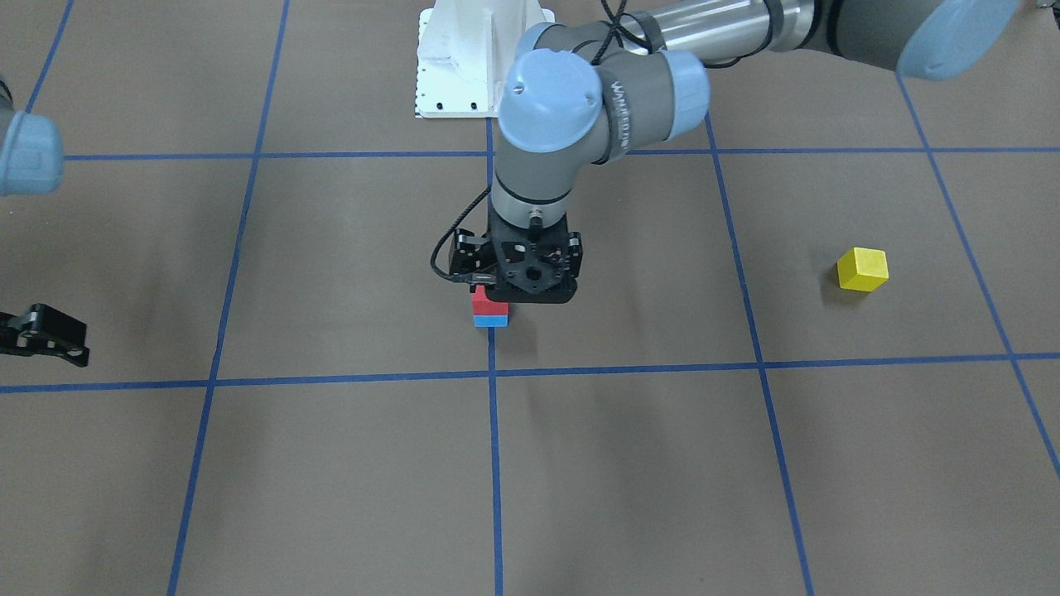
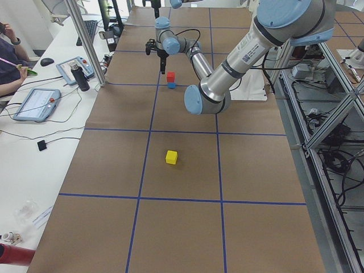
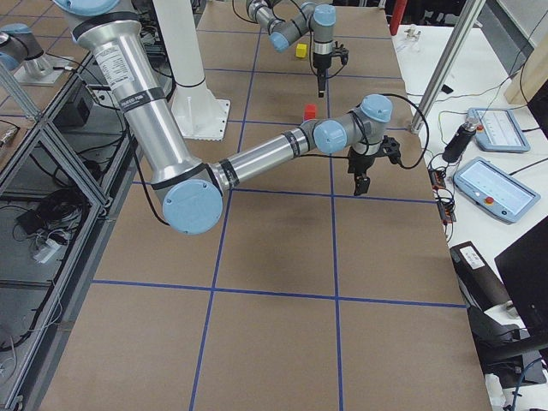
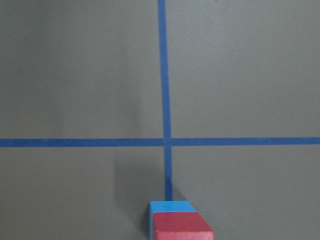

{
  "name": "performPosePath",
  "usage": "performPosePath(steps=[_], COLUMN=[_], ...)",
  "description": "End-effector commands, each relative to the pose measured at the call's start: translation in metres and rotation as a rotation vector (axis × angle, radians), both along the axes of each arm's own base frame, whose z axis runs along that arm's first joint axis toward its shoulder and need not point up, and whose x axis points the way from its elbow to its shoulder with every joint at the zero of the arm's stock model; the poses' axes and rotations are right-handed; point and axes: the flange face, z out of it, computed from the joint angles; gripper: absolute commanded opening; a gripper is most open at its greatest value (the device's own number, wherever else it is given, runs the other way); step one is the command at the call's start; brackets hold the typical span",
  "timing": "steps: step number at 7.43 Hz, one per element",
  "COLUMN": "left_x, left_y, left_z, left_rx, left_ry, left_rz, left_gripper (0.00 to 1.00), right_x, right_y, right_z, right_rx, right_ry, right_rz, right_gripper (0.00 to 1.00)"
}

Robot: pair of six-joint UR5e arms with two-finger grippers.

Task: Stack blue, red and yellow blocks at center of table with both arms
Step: 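Open the left gripper and withdraw it from the stack, then lower the left gripper onto the yellow cube and close on it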

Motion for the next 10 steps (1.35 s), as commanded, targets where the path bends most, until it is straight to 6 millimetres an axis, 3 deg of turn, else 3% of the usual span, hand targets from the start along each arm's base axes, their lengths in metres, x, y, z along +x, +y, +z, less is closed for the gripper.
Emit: performPosePath(steps=[1, 2, 3, 4, 6, 8, 10], left_x=[-0.12, -0.161, -0.195, -0.234, -0.289, -0.3, -0.292], left_y=[-0.005, 0.0, 0.01, 0.019, 0.036, 0.057, 0.051], left_z=[0.07, 0.109, 0.162, 0.213, 0.301, 0.353, 0.388], left_rx=[0.021, 0.04, 0.055, 0.108, 0.147, 0.156, 0.111], left_ry=[-0.031, -0.061, -0.111, -0.164, -0.23, -0.222, -0.196], left_rz=[-0.008, -0.003, 0.021, 0.084, 0.15, 0.144, 0.077], left_gripper=[1.0, 1.0, 1.0, 1.0, 1.0, 1.0, 1.0], right_x=[0.08, 0.102, 0.11, 0.113, 0.12, 0.12, 0.12], right_y=[0.019, 0.03, 0.043, 0.051, 0.064, 0.063, 0.063], right_z=[0.066, 0.088, 0.11, 0.121, 0.134, 0.132, 0.131], right_rx=[0.019, 0.018, 0.003, -0.017, -0.043, -0.045, -0.044], right_ry=[0.004, 0.006, 0.003, -0.007, -0.018, -0.019, -0.019], right_rz=[-0.03, -0.034, -0.046, -0.045, -0.034, -0.028, -0.027], right_gripper=[0.99, 0.99, 0.99, 0.99, 0.99, 0.99, 0.99])
